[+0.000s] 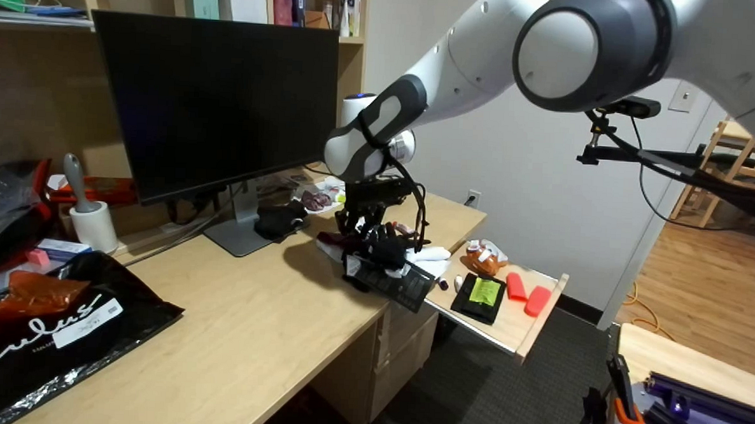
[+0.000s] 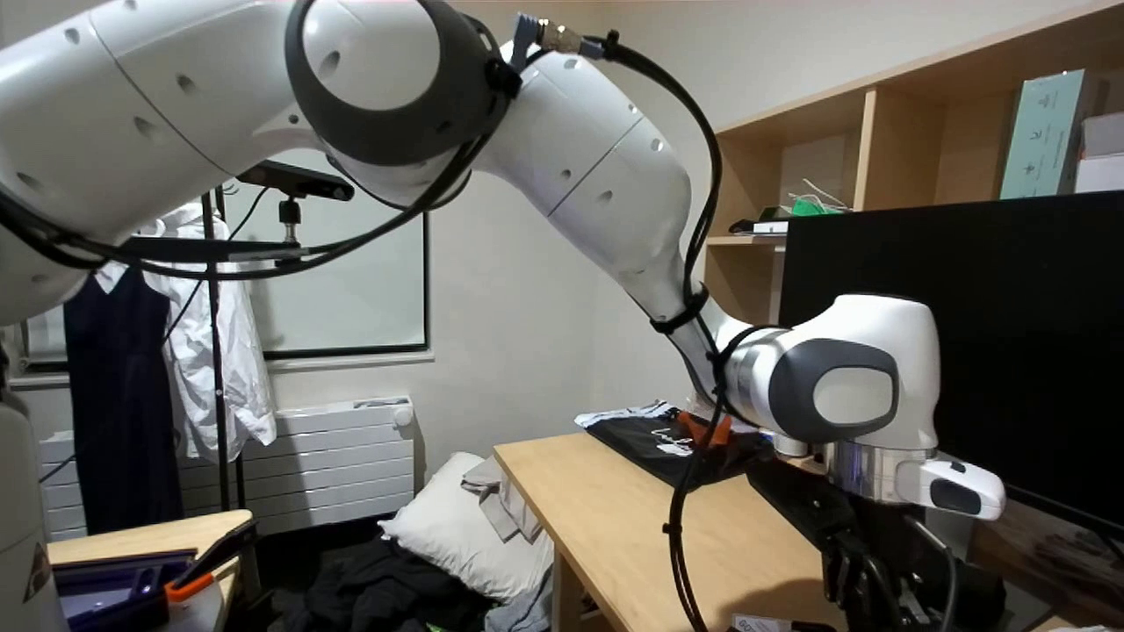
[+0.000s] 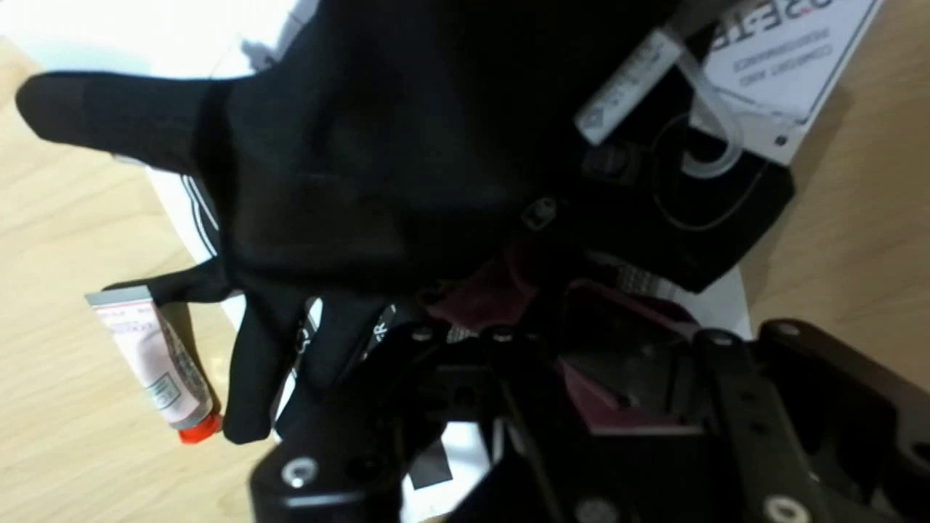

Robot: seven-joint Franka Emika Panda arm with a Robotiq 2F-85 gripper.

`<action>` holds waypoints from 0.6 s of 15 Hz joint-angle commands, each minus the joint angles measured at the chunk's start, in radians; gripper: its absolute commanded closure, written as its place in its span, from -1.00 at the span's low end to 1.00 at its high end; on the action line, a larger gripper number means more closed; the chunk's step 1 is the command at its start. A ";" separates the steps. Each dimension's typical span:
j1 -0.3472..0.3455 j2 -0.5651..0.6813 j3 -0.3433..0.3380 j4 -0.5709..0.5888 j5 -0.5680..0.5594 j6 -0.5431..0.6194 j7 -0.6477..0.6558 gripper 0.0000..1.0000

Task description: Move the black gloves to the right then move the white object to the right then move the purple cloth to the right

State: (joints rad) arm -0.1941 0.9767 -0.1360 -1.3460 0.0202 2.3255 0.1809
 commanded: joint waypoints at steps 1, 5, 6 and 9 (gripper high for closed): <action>0.002 0.012 0.025 0.100 0.022 -0.138 -0.025 0.33; 0.064 -0.052 0.030 0.094 -0.008 -0.075 -0.019 -0.12; 0.085 -0.069 0.031 0.084 -0.016 -0.053 -0.017 -0.27; 0.147 -0.118 0.063 0.047 -0.043 -0.026 -0.085 -0.65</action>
State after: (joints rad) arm -0.0940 0.9250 -0.0989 -1.2305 0.0080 2.2717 0.1640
